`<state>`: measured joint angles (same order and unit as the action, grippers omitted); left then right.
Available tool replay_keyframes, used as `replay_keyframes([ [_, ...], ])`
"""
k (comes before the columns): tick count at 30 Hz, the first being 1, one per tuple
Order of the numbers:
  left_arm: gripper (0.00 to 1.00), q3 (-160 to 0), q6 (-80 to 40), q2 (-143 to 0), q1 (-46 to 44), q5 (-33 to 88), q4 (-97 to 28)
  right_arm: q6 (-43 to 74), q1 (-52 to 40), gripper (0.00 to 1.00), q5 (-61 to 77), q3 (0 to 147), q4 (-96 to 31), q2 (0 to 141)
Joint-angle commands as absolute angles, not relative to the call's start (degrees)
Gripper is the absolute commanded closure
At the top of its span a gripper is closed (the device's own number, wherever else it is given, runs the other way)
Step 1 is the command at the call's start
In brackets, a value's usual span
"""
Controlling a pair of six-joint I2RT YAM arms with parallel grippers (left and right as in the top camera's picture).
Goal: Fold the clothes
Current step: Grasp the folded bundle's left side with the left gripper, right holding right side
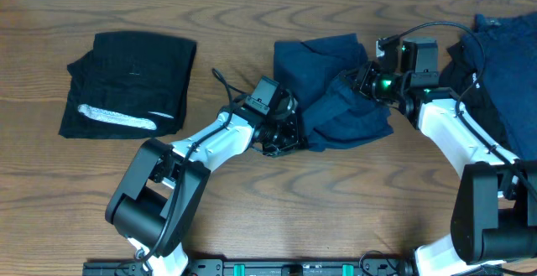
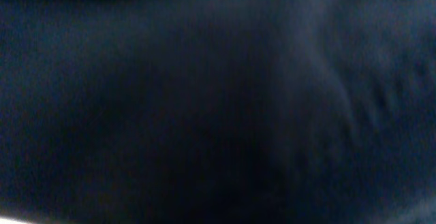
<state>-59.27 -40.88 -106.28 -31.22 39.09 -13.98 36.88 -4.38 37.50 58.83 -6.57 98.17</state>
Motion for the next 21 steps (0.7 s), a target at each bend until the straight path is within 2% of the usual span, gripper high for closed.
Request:
replay_keyframes([
  [1,0.94,-59.1,-45.8,-105.2,-30.9,29.5,-13.8,37.3,-5.3,0.99,38.0,59.7,-6.7,96.7],
  [5,0.94,-59.1,-50.0,-105.6,-30.9,22.7,-12.4,37.3,-5.3,0.99,38.1,59.7,-6.7,96.7],
  [9,0.94,-59.1,-53.6,-107.3,-30.9,21.3,-9.4,37.3,-5.3,0.99,39.3,59.7,-6.7,96.7],
  [15,0.94,-59.1,-53.9,-111.3,-30.4,21.2,-2.6,37.3,-5.3,0.99,40.1,59.7,-8.3,96.7],
  [21,0.94,-59.1,-54.1,-112.1,-28.2,15.7,-2.1,34.1,-5.3,0.99,40.6,59.8,-9.3,96.4],
])
